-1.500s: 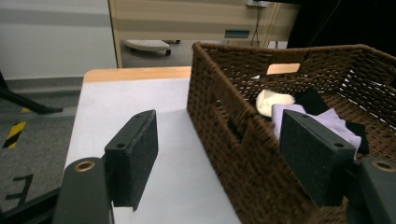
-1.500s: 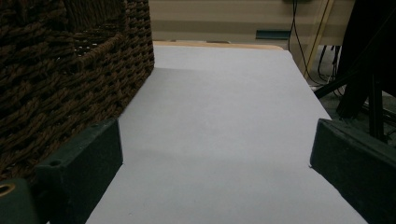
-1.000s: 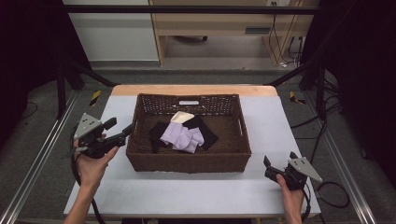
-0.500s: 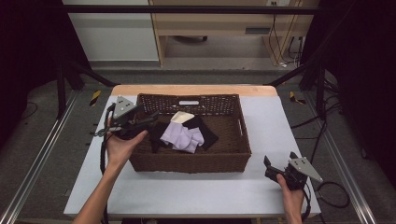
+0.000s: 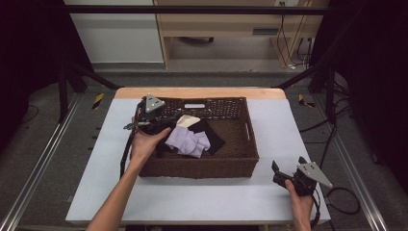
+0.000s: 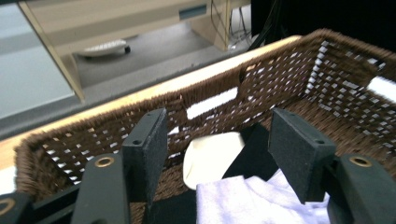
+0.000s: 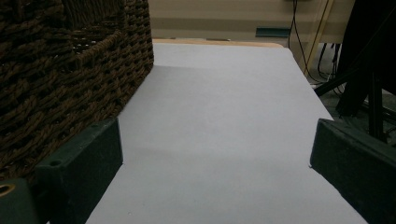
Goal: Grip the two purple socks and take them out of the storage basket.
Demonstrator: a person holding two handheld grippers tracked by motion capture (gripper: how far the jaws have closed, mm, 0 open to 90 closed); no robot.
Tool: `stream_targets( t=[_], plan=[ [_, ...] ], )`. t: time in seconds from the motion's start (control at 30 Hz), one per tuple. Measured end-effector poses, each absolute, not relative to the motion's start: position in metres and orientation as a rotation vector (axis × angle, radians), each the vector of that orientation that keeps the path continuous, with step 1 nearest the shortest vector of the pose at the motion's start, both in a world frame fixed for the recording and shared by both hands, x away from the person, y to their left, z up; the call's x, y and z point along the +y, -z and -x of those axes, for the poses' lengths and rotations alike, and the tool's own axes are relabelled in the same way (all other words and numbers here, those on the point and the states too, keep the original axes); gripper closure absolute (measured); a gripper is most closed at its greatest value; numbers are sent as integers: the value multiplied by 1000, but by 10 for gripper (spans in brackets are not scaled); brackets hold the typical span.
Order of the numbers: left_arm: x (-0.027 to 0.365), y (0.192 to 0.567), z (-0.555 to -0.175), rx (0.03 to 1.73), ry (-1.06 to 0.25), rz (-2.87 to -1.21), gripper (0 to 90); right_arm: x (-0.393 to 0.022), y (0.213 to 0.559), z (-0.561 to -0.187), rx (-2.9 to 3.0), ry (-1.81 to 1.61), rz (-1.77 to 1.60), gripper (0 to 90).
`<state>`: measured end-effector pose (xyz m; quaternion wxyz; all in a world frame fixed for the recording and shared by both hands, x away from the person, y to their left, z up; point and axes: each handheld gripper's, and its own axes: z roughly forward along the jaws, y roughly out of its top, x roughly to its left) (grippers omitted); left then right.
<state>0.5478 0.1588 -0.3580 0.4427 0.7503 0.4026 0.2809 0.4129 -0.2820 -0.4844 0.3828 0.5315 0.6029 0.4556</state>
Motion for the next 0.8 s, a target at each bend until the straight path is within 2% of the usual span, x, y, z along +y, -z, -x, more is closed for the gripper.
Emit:
stream_targets(
  t=[0.3, 0.43, 0.63, 0.8],
  plan=[
    [147, 381, -563, 1038, -656, -1952, 370, -282, 484, -413, 1538, -1162, -1356, 28],
    [141, 394, -568, 1070, -591, -2076, 377, -282, 484, -413, 1542, -1165, -1358, 28],
    [138, 407, -574, 1094, -513, -2145, 310, -282, 484, -413, 1543, -1161, -1353, 28],
    [134, 412, -573, 1091, -561, -2214, 310, -281, 484, -413, 1538, -1160, -1354, 28]
  ],
)
